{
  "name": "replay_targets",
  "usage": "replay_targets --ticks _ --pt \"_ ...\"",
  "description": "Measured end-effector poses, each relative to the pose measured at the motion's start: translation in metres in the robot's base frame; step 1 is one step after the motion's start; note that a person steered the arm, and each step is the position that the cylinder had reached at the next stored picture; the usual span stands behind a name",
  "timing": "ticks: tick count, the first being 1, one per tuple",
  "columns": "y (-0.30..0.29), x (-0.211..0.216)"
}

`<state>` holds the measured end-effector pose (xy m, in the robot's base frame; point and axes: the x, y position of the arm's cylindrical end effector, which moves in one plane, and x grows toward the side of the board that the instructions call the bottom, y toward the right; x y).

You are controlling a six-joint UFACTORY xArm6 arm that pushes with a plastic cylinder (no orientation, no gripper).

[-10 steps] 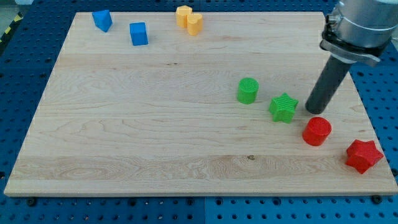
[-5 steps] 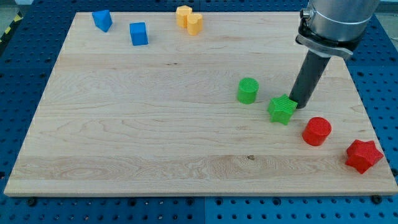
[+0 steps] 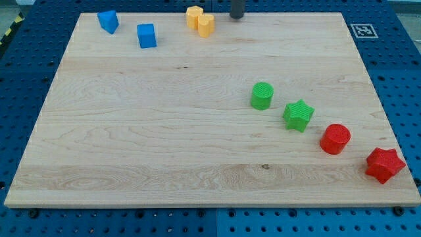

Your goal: Place the hexagon at the center of the board

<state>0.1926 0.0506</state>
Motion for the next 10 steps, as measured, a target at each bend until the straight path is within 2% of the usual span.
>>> replay_targets --ticks 9,10 --pt "-0.151 -0.001" --pt "-0.141 -0.001"
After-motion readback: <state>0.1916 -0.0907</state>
